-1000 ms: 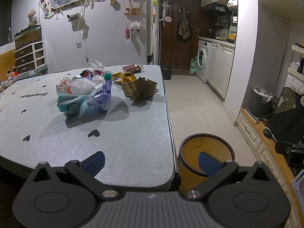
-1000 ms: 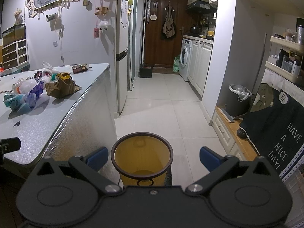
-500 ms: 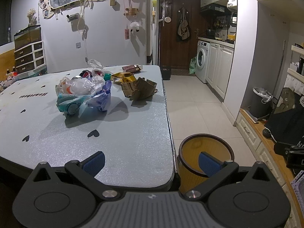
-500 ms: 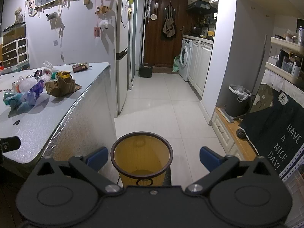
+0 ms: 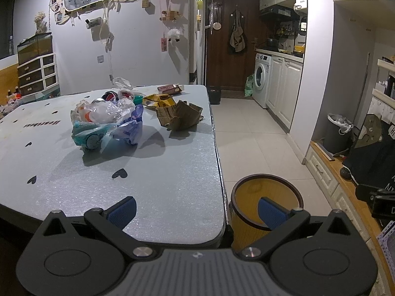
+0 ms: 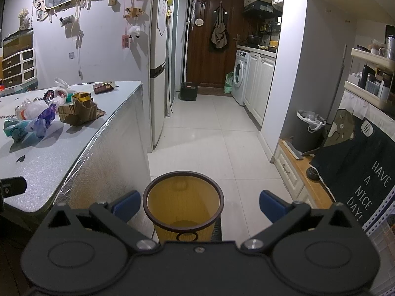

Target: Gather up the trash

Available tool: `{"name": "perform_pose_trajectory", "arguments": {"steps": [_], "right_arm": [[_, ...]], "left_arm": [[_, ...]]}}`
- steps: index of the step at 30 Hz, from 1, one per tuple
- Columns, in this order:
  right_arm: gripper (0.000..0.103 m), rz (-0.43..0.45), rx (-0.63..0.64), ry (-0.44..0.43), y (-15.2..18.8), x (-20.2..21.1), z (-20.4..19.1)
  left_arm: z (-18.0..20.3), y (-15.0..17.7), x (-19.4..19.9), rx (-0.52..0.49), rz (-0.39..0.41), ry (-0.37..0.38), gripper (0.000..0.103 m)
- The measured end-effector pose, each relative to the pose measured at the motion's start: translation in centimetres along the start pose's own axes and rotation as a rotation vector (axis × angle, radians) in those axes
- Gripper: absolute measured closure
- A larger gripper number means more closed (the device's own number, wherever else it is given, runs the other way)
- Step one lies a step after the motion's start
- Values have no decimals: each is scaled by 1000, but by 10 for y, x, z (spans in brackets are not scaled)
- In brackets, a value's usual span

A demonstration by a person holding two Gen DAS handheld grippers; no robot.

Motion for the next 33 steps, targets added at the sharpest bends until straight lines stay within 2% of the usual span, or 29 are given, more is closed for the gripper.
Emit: {"name": "perform_pose_trajectory", "arguments": {"steps": [8, 13, 18, 24, 29, 33], "right_arm": [[0, 1, -1, -5, 2, -3, 3], [0, 32, 20, -47, -1, -10, -1], [0, 58, 69, -137, -15, -26, -29], [0, 77, 120, -238, -32, -47, -70], [0, 112, 179, -294, -53, -65, -110], [0, 143, 186, -374, -73, -83, -137]], "left_arm": [[-2, 5, -10, 10, 26, 27, 0], [-34, -3, -17, 67, 67, 1, 0], [-84, -18, -24, 154, 102, -77, 0], [-138, -27, -34, 213, 131, -155, 0], [-168, -33, -47, 235, 158, -184, 0], [-186, -37, -58, 241, 176, -178, 0]]}}
Point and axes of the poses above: each gripper's, at about its wrist camera, not at the fingertips, and x roughly against the way its jaws point, z to its right, y to its underside, the point moved 8 cm from there along -x, roughly the way its jaws point, and after that the axes turned 13 degrees about -y, right-handed, at the moved point
